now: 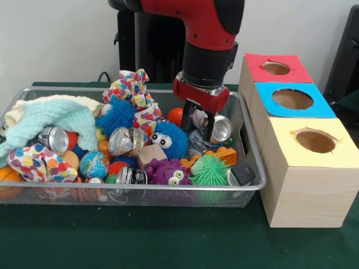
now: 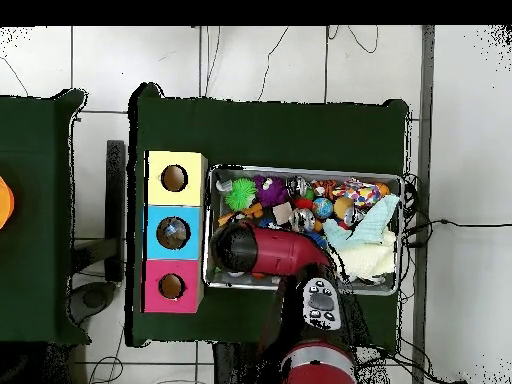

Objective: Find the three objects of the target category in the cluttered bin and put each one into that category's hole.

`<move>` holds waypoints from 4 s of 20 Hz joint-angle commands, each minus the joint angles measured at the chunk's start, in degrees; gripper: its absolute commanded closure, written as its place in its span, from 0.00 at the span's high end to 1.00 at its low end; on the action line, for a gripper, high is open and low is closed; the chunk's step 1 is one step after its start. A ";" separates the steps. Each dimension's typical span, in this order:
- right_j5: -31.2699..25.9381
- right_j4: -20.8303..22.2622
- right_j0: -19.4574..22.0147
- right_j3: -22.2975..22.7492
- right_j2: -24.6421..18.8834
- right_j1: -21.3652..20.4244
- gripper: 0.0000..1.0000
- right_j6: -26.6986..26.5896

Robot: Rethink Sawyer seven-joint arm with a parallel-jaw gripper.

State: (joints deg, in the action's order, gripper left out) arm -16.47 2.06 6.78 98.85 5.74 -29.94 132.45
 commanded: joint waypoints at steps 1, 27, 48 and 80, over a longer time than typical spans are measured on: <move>0.03 -3.17 -1.65 1.13 0.42 -1.74 1.00 10.14; 9.72 3.43 4.49 6.41 -3.39 3.36 1.00 4.72; 8.52 -0.85 1.11 9.12 -3.80 1.18 1.00 8.80; 7.23 -6.78 -2.26 2.83 -2.90 4.40 1.00 8.91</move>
State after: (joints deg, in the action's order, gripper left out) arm -8.43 -0.86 5.36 104.79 6.69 -26.07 132.45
